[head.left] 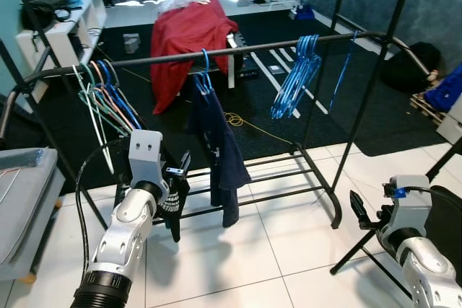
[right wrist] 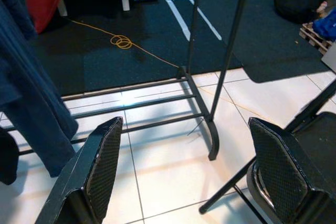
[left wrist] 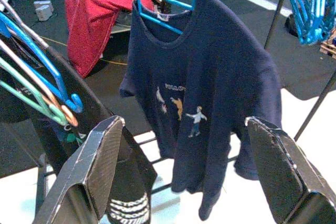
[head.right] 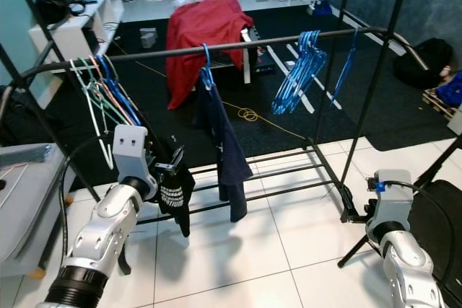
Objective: Hang hanger
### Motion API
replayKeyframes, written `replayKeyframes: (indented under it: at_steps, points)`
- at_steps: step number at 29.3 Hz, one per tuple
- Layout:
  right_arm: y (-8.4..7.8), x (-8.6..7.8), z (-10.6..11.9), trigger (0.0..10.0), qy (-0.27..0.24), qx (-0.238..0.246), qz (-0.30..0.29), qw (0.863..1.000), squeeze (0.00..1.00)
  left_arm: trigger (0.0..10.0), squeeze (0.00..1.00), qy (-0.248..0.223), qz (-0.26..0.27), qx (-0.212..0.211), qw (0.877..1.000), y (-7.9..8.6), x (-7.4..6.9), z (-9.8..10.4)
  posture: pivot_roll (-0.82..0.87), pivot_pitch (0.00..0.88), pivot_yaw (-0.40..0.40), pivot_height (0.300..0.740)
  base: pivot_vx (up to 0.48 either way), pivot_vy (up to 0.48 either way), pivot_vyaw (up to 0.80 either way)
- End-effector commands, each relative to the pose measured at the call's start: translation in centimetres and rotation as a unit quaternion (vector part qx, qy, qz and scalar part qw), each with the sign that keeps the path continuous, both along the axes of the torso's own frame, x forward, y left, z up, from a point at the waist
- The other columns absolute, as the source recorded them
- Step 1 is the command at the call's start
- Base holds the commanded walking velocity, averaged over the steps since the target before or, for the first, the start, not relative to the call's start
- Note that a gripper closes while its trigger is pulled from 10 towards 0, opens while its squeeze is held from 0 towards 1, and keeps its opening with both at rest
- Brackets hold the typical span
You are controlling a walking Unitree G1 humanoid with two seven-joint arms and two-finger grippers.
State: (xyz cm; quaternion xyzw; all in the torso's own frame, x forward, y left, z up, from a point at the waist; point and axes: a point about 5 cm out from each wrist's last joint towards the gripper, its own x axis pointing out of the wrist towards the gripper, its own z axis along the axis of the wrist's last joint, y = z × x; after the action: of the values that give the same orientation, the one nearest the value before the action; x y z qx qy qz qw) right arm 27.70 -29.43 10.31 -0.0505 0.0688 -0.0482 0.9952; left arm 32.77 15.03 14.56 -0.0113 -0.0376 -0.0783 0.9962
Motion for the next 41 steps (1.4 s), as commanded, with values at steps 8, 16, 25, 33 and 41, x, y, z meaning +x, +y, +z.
replayKeyframes:
  at_steps: [8,16,25,33,41]
  points:
    - [0.0,0.1,-0.2,10.0,0.002,0.008,-0.003,1.0,0.0,10.0,0.0,0.005,-0.004,-0.018,1.0,-0.7,-0.1,-0.4,-0.09,0.056,-0.009,0.74,0.0,-0.371,0.0]
    - [0.0,0.1,-0.2,10.0,0.001,0.009,-0.003,1.0,0.0,10.0,0.0,0.0,-0.003,-0.039,0.999,-1.0,0.0,-0.1,-0.09,0.056,-0.007,0.74,0.0,-0.348,0.0]
    - [0.0,0.1,-0.1,10.0,0.0,0.01,-0.002,1.0,0.0,10.0,0.0,-0.011,-0.002,-0.041,0.999,-0.9,0.2,0.4,-0.09,0.056,-0.006,0.74,0.029,0.0,0.0]
    - [0.3,0.2,-0.2,10.0,0.001,0.011,0.003,1.0,0.0,10.0,0.0,-0.03,-0.032,-0.064,0.997,-2.7,0.0,1.8,-0.09,0.056,-0.008,0.74,0.285,0.0,0.0]
    - [0.4,0.3,-0.1,10.0,0.0,0.008,0.007,1.0,0.0,10.0,0.0,-0.037,-0.06,-0.088,0.994,-4.8,-0.3,2.8,-0.1,0.049,-0.009,0.74,0.319,0.0,0.0]
